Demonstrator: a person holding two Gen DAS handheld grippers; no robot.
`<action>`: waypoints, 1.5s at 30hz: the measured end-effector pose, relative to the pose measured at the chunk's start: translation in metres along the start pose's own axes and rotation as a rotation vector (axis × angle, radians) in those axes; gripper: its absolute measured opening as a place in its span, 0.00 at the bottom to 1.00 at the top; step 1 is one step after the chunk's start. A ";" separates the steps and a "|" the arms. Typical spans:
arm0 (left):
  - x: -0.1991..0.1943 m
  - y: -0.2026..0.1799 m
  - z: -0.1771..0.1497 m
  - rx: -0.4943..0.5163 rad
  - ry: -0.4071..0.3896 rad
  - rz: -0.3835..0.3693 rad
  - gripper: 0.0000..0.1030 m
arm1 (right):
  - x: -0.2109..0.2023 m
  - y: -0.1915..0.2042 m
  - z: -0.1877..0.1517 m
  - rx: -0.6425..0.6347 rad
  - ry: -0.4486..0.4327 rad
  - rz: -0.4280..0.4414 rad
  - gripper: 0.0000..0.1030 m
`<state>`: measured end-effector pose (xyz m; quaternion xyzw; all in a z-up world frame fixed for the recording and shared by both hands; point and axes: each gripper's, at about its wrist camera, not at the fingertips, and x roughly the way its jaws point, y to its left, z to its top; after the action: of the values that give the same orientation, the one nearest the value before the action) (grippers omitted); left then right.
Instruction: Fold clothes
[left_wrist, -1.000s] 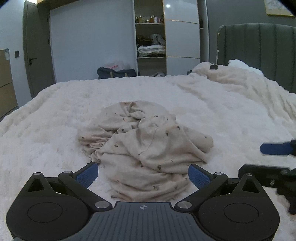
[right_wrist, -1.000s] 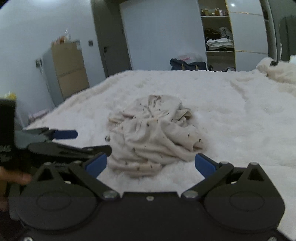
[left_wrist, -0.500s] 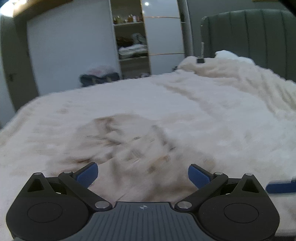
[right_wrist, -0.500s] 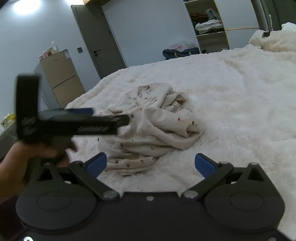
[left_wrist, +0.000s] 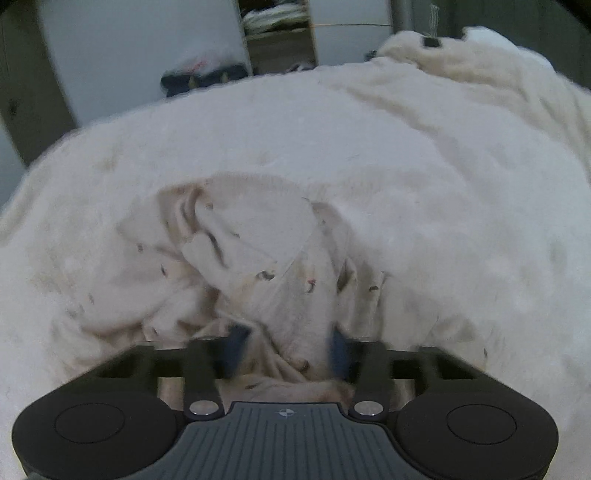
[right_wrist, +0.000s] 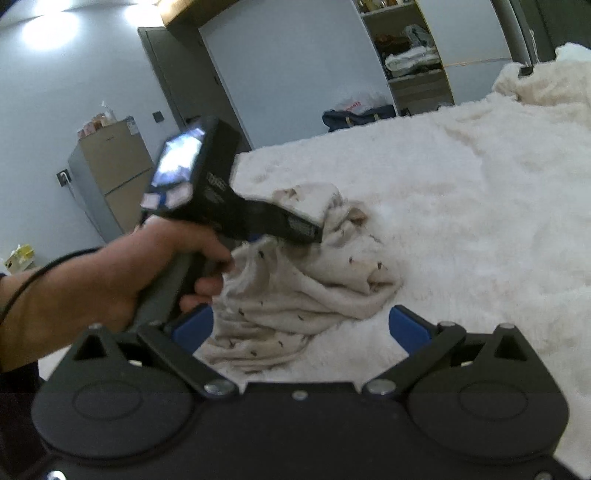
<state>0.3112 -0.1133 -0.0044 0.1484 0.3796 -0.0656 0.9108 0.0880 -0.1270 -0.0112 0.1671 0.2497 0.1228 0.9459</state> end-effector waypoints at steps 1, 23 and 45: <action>-0.006 0.003 0.000 -0.013 -0.014 0.001 0.09 | -0.002 0.000 0.001 -0.003 -0.009 -0.004 1.00; -0.334 0.123 0.038 -0.266 -0.597 -0.316 0.08 | -0.007 -0.024 0.007 0.090 -0.073 -0.081 1.00; -0.250 0.155 -0.156 -0.411 -0.317 0.065 1.00 | -0.001 -0.028 -0.018 0.139 -0.074 -0.136 0.94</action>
<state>0.0665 0.0852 0.1038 -0.0398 0.2324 0.0198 0.9716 0.0818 -0.1479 -0.0363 0.2196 0.2333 0.0347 0.9466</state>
